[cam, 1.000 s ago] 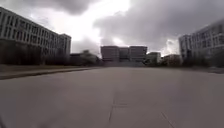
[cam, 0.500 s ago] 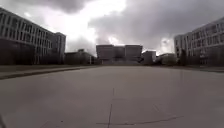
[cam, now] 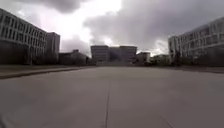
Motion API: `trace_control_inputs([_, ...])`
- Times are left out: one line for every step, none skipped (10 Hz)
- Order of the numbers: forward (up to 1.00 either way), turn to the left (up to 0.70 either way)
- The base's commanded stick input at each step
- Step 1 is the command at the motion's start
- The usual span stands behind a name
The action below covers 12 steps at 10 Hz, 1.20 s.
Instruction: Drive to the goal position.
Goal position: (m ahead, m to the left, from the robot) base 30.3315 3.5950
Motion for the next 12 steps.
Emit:
trace_control_inputs([0.97, -0.04])
trace_control_inputs([0.97, -0.03])
trace_control_inputs([0.97, -0.03])
trace_control_inputs([0.97, -0.03])
trace_control_inputs([0.98, -0.02])
trace_control_inputs([0.99, -0.01])
trace_control_inputs([1.0, 0.0])
trace_control_inputs([1.0, 0.01])
trace_control_inputs([1.0, 0.04])
trace_control_inputs([1.0, 0.1])
trace_control_inputs([1.0, 0.12])
trace_control_inputs([1.0, 0.12])
